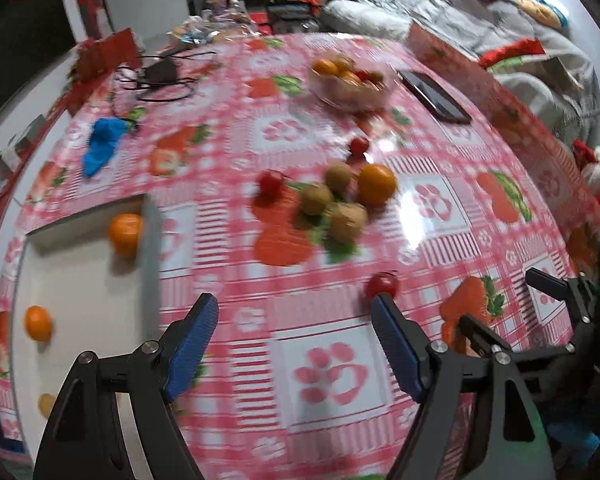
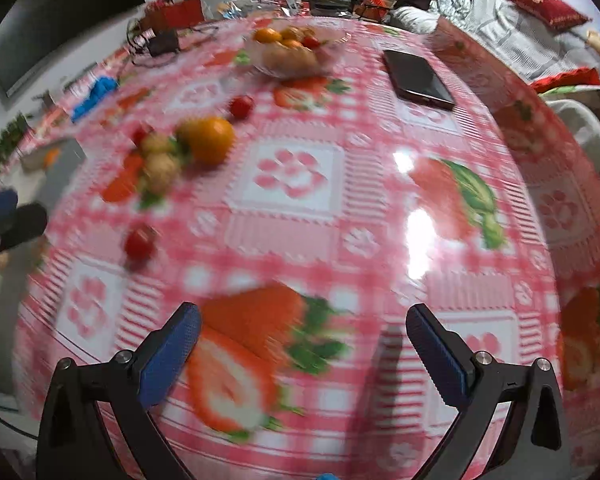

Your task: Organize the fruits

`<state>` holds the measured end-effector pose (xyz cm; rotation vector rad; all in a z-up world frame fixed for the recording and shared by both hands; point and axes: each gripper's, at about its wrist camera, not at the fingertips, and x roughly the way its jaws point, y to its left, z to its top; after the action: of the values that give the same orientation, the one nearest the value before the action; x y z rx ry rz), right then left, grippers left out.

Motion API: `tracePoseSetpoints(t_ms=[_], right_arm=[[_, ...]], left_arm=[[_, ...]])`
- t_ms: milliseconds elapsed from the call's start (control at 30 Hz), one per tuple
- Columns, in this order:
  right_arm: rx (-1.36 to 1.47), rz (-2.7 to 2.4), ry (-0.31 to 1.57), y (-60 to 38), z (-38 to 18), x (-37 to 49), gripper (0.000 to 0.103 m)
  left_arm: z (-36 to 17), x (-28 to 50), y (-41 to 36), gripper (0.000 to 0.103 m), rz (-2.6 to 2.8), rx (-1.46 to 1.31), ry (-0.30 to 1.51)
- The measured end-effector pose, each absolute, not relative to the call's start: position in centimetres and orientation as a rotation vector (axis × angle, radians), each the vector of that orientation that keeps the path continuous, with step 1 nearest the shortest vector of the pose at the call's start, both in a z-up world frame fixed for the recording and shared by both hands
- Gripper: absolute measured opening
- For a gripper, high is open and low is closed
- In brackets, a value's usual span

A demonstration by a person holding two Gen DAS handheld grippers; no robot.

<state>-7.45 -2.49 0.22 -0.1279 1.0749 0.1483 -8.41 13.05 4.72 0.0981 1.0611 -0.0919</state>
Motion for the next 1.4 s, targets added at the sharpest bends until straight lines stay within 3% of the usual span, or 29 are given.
tracePoseSetpoints(t_ms=[300,467,733,900,1400], right_arm=[[-0.089,0.157,0.937,-4.6,-0.1,-10.3,0.103],[-0.090,0.160,0.923,-4.3,-0.2,-10.2,0.103],[-0.090,0.161,0.919,-4.3,-0.2,-10.1,0.103],[-0.090,0.161,0.920,-4.3,-0.2,-10.2,0.103],[-0.089,0.161,0.920,-4.4,-0.2,-10.2,0.103]], left_arm=[[1.6,-8.4,10.3,0.082,0.038,0.177,1.028],[2.6,-10.4,11.9,0.082,0.090,0.131,1.002],[1.5,-14.4,12.2,0.085,0.103,0.202,1.127],[1.2,-15.4,11.4,0.103,0.149,0.308,1.103],[1.3,-15.9,10.9,0.103,0.172,0.347,1.097]])
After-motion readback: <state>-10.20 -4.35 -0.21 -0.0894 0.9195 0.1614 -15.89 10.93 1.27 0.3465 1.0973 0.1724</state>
